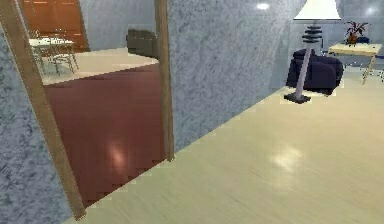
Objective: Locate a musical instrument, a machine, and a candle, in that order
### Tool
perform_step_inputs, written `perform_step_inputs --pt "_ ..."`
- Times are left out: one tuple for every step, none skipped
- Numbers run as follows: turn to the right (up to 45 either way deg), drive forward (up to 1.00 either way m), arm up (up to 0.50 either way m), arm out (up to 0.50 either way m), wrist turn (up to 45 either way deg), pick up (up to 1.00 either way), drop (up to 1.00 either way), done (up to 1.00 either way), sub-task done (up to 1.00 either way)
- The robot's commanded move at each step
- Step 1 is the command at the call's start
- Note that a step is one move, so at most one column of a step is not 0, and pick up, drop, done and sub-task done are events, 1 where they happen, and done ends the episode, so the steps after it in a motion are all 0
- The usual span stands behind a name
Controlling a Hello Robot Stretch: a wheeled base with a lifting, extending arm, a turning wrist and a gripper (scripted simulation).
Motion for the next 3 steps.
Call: perform_step_inputs --pt "45.0 0.00 0.00 0.00 0.0 0.00 0.00 0.00 0.00" --pt "3.0 0.00 0.00 0.00 0.0 0.00 0.00 0.00 0.00" --pt "0.0 1.00 0.00 0.00 0.0 0.00 0.00 0.00 0.00"
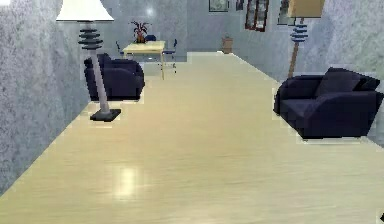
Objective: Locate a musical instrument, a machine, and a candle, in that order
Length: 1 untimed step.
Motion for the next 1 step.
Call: perform_step_inputs --pt "0.0 1.00 0.00 0.00 0.0 0.00 0.00 0.00 0.00"
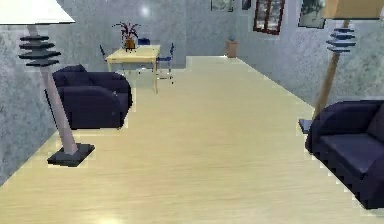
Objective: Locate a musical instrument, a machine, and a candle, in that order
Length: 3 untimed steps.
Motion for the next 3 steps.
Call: perform_step_inputs --pt "0.0 1.00 0.00 0.00 0.0 0.00 0.00 0.00 0.00" --pt "3.0 0.00 0.00 0.00 0.0 0.00 0.00 0.00 0.00" --pt "0.0 1.00 0.00 0.00 0.0 0.00 0.00 0.00 0.00"
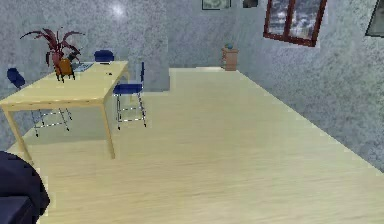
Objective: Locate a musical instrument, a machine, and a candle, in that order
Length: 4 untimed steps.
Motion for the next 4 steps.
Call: perform_step_inputs --pt "0.0 1.00 0.00 0.00 0.0 0.00 0.00 0.00 0.00" --pt "0.0 1.00 0.00 0.00 0.0 0.00 0.00 0.00 0.00" --pt "0.0 0.30 0.00 0.00 0.0 0.00 0.00 0.00 0.00" --pt "-15.0 0.00 0.00 0.00 0.0 0.00 0.00 0.00 0.00"
